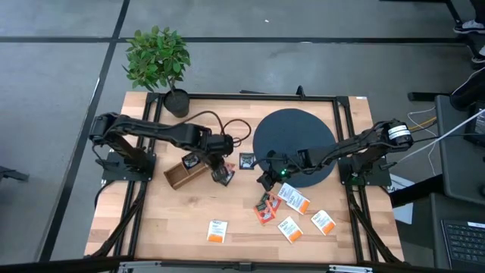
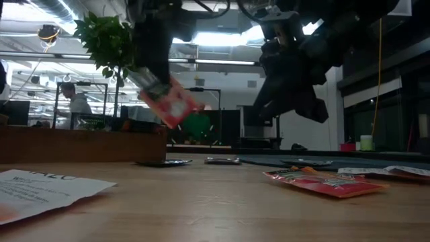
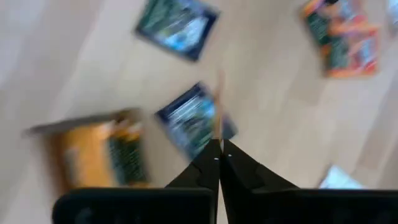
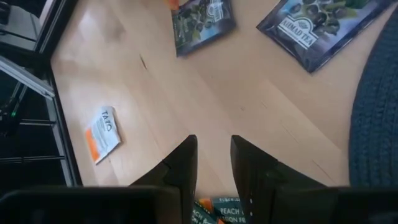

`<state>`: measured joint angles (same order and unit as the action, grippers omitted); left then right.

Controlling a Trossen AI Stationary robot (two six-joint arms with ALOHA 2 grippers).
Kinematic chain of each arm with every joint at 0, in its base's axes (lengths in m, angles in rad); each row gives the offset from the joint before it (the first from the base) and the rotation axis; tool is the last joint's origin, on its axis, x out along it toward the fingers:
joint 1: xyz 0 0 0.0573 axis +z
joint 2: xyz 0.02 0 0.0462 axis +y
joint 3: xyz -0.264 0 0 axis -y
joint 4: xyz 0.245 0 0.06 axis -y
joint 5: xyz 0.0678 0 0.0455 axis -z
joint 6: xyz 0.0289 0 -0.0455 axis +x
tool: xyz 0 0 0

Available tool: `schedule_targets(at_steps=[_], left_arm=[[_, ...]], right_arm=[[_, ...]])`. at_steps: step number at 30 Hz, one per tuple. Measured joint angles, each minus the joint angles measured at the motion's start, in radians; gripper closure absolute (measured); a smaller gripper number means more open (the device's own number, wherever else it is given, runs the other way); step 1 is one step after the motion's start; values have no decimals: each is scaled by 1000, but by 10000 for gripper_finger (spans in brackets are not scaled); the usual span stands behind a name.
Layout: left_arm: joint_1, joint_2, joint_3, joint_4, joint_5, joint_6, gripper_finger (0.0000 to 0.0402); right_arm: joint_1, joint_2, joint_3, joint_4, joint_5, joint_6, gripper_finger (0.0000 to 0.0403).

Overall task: Pick & Place Tea
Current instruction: Put the orange tea bag into the right section of the wooden organizer

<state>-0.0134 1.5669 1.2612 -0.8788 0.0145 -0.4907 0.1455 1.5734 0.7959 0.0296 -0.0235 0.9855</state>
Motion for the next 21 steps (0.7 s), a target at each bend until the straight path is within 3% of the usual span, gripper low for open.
schedule_targets(at_steps=[9, 21], left_arm=[[78, 0, 115, -307, -106, 112, 400], [155, 25, 128, -383, -135, 192, 400]], right_arm=[[0, 0, 0, 3, 1, 5, 304], [0, 0, 0, 5, 3, 8, 304]])
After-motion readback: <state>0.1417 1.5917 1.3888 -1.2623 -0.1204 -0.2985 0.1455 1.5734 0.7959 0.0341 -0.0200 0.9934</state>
